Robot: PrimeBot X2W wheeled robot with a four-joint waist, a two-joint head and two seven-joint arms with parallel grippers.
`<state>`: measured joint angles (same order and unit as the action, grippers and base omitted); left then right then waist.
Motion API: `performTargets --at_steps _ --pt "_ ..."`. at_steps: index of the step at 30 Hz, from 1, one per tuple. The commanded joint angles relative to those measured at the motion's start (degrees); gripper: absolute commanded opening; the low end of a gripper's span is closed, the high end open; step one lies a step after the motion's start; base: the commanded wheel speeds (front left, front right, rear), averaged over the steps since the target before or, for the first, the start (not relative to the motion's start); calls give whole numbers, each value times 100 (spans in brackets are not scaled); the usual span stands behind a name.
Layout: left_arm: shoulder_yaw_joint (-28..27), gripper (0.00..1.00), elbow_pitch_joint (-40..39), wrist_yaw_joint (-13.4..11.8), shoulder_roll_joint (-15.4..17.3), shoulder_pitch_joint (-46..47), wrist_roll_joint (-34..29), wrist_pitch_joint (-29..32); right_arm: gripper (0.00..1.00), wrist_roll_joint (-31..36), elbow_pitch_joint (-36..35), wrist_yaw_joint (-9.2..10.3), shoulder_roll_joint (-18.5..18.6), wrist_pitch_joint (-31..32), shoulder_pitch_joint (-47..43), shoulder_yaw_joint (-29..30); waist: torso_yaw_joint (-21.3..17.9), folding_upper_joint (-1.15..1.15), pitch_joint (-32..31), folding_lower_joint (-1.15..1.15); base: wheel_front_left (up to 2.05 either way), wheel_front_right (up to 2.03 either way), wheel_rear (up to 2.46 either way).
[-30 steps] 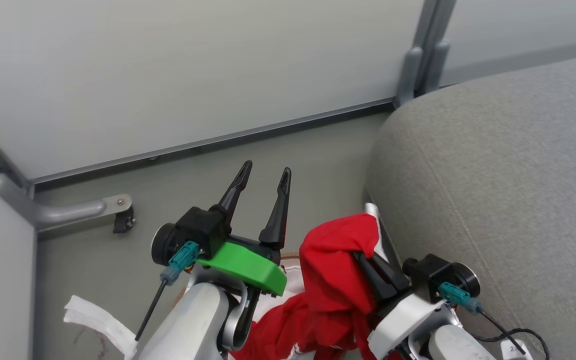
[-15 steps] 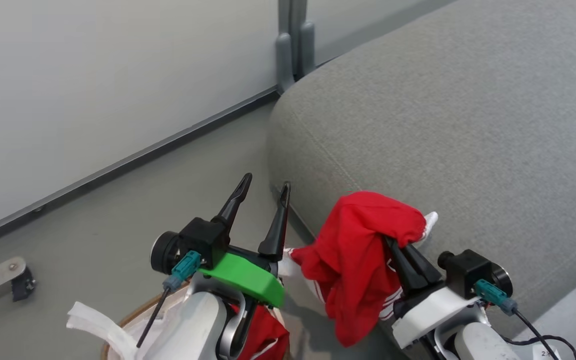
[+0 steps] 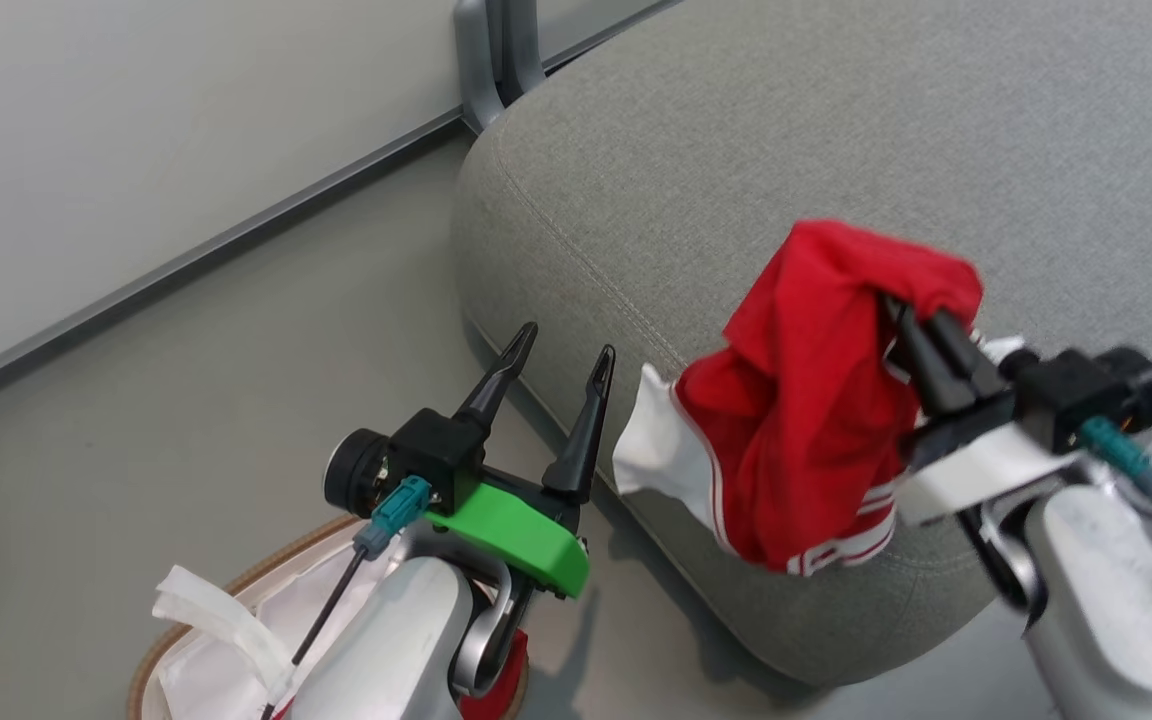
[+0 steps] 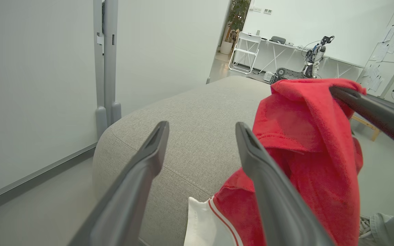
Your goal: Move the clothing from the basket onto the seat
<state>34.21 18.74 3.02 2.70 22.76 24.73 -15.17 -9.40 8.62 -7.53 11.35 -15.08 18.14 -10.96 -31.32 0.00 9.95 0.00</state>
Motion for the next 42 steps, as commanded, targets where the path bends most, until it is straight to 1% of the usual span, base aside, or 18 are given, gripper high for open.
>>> performTargets --at_steps 1,4,7,9,10,13,16,17,19,23,27,28,29,30,31,32,37,42 --pt "-10 100 15 0 36 114 -69 3 0 29 -8 8 165 -13 376 25 -46 0 272 0 0 0 0" --pt "-58 100 57 27 36 168 -224 3 0 26 101 8 525 -13 1110 -48 -45 0 518 0 0 0 0" --pt "-153 100 50 44 36 236 -323 3 0 -16 248 8 808 -12 1835 -124 -45 0 759 0 0 0 0" --pt "-151 100 41 75 34 284 -382 3 0 -34 395 8 991 -12 2272 -89 41 0 932 0 0 0 0" --pt "-132 100 56 114 36 363 -464 3 0 45 534 8 1139 -12 2663 -44 161 0 1116 0 0 0 0" --pt "-91 100 85 152 36 505 -565 3 0 140 797 8 1292 -12 3144 149 344 0 1378 0 0 0 0" --pt "-29 100 86 182 36 645 -615 3 0 232 1086 8 1367 -7 3390 342 528 0 1625 0 0 0 0" --pt "-2 100 99 197 35 739 -647 3 0 281 1344 8 1382 -8 3508 430 635 0 1784 0 0 0 0" --pt "15 100 122 205 36 812 -679 3 0 256 1594 8 1310 -8 3524 619 726 0 1932 0 0 0 0" --pt "7 100 159 211 34 943 -727 3 0 371 2089 8 1102 -7 3164 762 852 0 2150 0 0 0 0" --pt "-14 100 264 222 32 951 -782 3 0 436 2583 8 830 -7 2750 1108 879 0 2211 0 0 0 0" --pt "-17 100 288 234 32 950 -787 3 2 465 2702 8 757 -8 2611 1231 880 0 2205 0 0 0 0" --pt "-30 100 311 240 32 936 -784 3 26 515 2809 8 677 -8 2460 1347 874 0 2181 0 0 0 0" --pt "-40 100 326 246 32 918 -773 3 37 579 2863 8 629 -8 2344 1400 865 0 2151 0 0 0 0" --pt "-60 100 343 245 32 894 -750 3 67 650 2870 8 575 -8 2224 1454 852 0 2115 0 0 0 0" --pt "-78 100 364 240 31 870 -739 3 100 672 2898 8 536 -8 2115 1531 836 0 2071 0 0 0 0" --pt "-226 100 494 224 32 683 -692 3 100 727 2878 8 265 -8 1420 1903 732 0 1722 0 0 0 0" --pt "-369 100 486 185 34 466 -617 3 100 755 2708 8 177 -8 792 2174 745 0 1311 0 0 0 0"
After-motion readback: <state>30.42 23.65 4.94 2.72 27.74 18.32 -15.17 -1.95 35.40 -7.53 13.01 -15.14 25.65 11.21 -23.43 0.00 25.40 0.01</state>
